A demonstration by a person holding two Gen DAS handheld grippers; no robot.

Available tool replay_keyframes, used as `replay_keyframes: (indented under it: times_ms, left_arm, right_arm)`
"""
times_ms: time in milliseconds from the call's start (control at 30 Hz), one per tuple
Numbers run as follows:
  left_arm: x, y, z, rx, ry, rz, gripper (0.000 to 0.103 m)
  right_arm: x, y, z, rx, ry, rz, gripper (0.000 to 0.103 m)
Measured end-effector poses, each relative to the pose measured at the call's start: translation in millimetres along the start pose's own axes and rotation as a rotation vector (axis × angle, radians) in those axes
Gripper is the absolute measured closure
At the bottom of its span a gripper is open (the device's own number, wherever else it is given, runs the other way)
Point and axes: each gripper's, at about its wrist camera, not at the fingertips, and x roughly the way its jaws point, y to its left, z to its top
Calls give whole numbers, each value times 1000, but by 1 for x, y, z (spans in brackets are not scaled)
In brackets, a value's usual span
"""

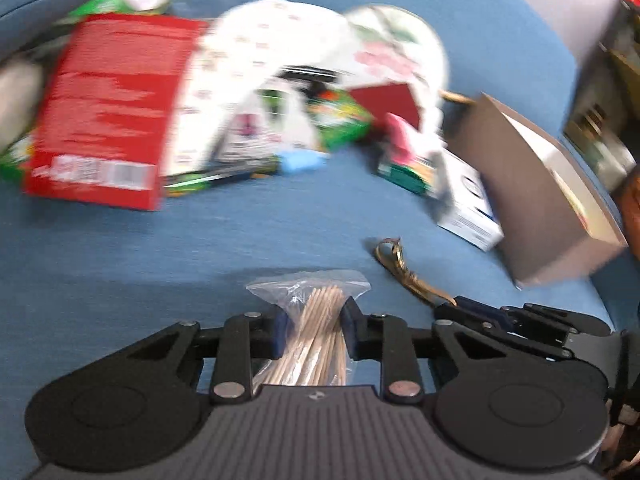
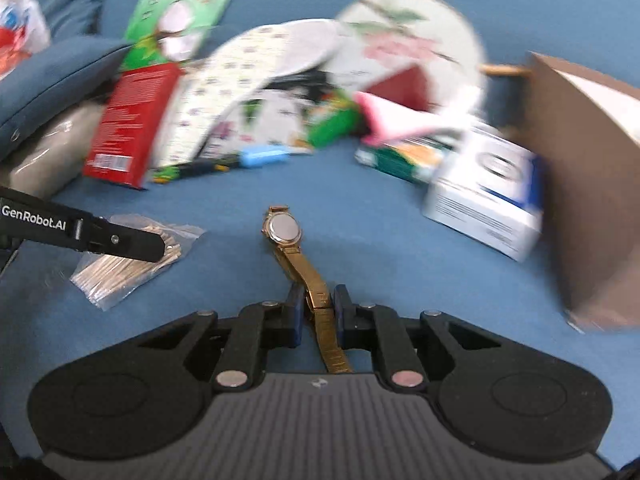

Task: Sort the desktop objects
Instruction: 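Carry the toothpick bag and gold watch with both tools into the brown box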

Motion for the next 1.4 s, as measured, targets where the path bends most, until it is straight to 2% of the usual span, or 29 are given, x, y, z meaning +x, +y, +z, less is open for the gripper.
replay_keyframes:
  times_ms: [67,133,233,267,300,367,400,433,567,633,700,800,833,867,933,1100,1400]
  left_arm:
    - [5,-13,-2,33,15,18,70]
    - [8,-25,-6,74,24,45,56]
    - [11,-39,-11,149,32,75,41]
    - [12,-41,-12,168,36,80,40]
    - [13,-41,-13,183,39,87,40]
    - [11,-40,-14,197,39,95,48]
    - [10,-38,-14,205,37,100,62]
    - [9,-37,-13,204,37,99,66]
    - [5,-29,-12,176,35,69,67]
    - [6,-29,-13,181,29,66,60]
    - [7,-29,-13,185,22,59,59]
    - [9,-28,-12,186,20,60,67]
    - [10,-27,-11,181,22,62,69]
    - [10,-26,-10,172,25,62,70]
    - [9,-26,-9,160,25,70,76]
    - [-6,-34,-5,142,2,65,80]
    - [-44,-79,28,181,-110,-4,80]
  right_arm:
    - [-11,-14,-7,11,-3,-15,89]
    - [-17,-23,-13,17,-8,-14,88]
    - [-17,-25,-13,25,-15,14,85]
    - [-16,-23,-12,18,-19,21,85]
    - [-15,-21,-11,8,-19,31,85]
    - [-15,-18,-10,-12,-22,52,75]
    - [-15,-17,-9,-18,-23,62,72]
    - [-14,-15,-8,-23,-23,70,67]
    - [-6,-6,-1,-51,-24,84,66]
    - [3,-2,5,-64,-30,91,66]
    - [13,2,11,-85,-28,84,66]
    - [24,7,16,-117,-30,92,66]
    - [26,7,17,-121,-27,95,68]
    - [26,7,18,-120,-25,99,76]
    - [25,4,20,-100,-18,105,76]
    - [7,2,19,-82,-48,105,76]
    - [-57,-20,36,-24,-192,119,76]
